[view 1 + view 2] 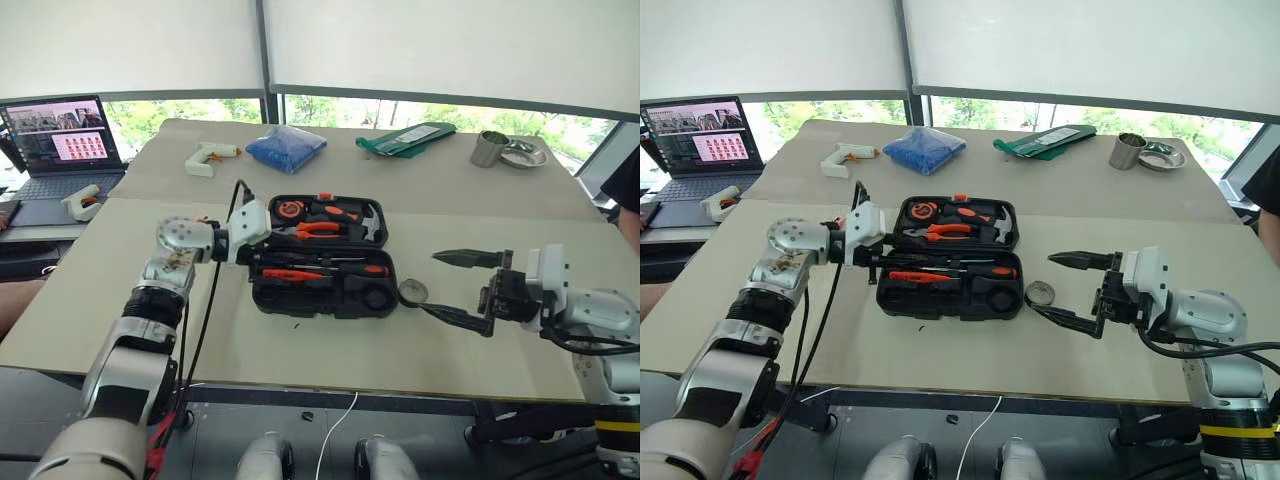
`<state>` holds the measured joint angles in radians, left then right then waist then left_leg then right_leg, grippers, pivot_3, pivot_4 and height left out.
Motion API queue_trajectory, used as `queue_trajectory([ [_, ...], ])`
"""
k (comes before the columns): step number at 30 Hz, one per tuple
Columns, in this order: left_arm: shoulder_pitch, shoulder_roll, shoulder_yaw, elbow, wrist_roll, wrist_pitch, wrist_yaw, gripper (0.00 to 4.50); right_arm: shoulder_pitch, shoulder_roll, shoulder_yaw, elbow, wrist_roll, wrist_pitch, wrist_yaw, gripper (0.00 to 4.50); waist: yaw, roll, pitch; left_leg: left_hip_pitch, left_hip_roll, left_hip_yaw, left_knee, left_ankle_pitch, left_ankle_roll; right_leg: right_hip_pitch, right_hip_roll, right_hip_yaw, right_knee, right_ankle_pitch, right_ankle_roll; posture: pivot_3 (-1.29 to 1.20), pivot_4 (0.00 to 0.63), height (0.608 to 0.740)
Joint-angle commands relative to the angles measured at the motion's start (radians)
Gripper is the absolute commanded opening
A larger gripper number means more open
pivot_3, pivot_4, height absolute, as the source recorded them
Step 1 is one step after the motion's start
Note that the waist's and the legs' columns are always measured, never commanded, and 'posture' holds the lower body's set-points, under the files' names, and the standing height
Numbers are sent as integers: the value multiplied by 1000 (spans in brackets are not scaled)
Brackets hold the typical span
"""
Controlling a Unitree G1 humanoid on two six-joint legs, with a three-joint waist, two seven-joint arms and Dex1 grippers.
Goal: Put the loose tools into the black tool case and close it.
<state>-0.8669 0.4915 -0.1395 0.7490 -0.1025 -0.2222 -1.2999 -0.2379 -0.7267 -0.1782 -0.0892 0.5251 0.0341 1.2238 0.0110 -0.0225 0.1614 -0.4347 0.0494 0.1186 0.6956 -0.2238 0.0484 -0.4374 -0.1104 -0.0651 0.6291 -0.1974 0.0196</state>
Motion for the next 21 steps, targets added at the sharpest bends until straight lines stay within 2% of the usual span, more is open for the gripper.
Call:
queue_trajectory([
  [1,20,-15,4,2,-8,-54,-15,25,-19,-2,-11,-9,13,4,-6,4500,0,0,0,0,0,0,0,0,0,0,0,0,0,0,0,0,150,739],
  [6,39,-35,4,42,-1,-61,-12,25,-21,-4,-12,-6,13,4,-12,4500,0,0,0,0,0,0,0,0,0,0,0,0,0,0,0,0,150,739],
  [13,16,-45,-17,128,68,-93,70,25,-17,-4,-14,-13,14,6,-19,4500,0,0,0,0,0,0,0,0,0,0,0,0,0,0,0,0,150,739],
  [21,11,-48,-24,157,93,-54,95,25,9,1,-13,-37,19,8,-31,4500,2,0,0,1,0,0,1,0,0,2,0,0,1,0,0,0,150,739],
])
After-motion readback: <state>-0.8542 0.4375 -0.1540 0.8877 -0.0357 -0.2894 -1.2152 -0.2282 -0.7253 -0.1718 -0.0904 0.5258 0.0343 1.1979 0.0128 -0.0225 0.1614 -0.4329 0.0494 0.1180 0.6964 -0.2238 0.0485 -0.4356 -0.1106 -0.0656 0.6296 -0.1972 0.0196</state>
